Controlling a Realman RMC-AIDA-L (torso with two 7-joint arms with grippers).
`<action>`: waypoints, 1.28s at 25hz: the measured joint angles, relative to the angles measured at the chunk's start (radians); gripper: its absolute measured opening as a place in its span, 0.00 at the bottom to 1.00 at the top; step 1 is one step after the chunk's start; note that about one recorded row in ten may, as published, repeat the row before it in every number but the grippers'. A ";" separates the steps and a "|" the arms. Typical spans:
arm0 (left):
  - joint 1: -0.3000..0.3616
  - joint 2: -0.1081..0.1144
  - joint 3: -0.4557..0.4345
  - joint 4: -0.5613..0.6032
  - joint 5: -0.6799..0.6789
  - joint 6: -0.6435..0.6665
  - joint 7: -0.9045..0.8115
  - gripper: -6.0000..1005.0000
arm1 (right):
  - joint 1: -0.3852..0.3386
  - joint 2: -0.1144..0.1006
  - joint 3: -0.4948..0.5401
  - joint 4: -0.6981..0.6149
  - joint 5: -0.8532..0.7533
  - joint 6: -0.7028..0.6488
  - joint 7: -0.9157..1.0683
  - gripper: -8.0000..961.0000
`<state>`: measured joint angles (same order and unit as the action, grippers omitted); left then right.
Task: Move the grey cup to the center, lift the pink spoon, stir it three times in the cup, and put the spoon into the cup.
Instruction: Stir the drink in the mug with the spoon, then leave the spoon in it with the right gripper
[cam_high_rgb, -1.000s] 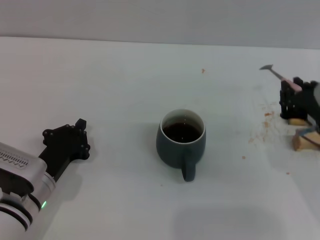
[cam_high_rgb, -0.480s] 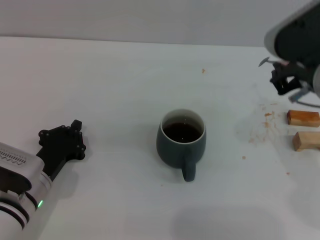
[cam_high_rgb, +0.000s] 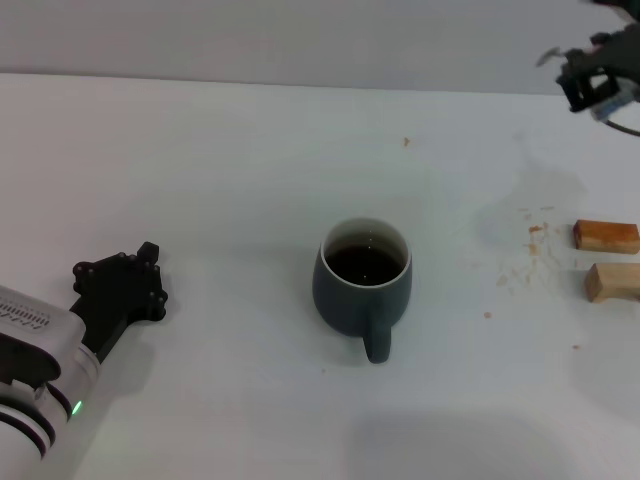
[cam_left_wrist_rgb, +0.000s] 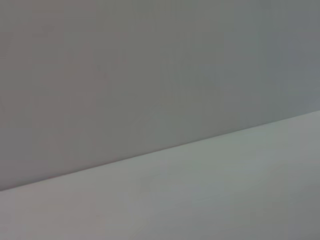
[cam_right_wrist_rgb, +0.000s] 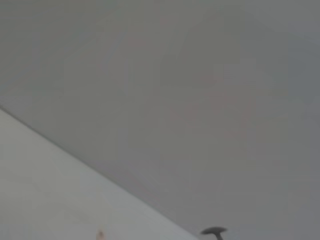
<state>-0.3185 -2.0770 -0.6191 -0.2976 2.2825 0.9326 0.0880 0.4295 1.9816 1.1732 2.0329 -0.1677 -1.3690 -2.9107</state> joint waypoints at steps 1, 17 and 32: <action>0.000 0.000 0.000 0.000 0.000 0.000 0.000 0.00 | 0.000 0.000 0.000 0.000 0.000 0.000 0.000 0.08; -0.014 0.002 -0.023 0.016 -0.003 0.000 0.007 0.00 | 0.141 0.085 -0.021 0.003 0.044 -0.105 0.020 0.08; -0.041 0.002 -0.022 0.041 -0.003 -0.035 0.007 0.00 | 0.251 0.085 -0.027 0.007 0.078 -0.278 0.023 0.08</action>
<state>-0.3590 -2.0752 -0.6413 -0.2561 2.2797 0.8974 0.0952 0.6810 2.0667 1.1457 2.0399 -0.0899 -1.6474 -2.8876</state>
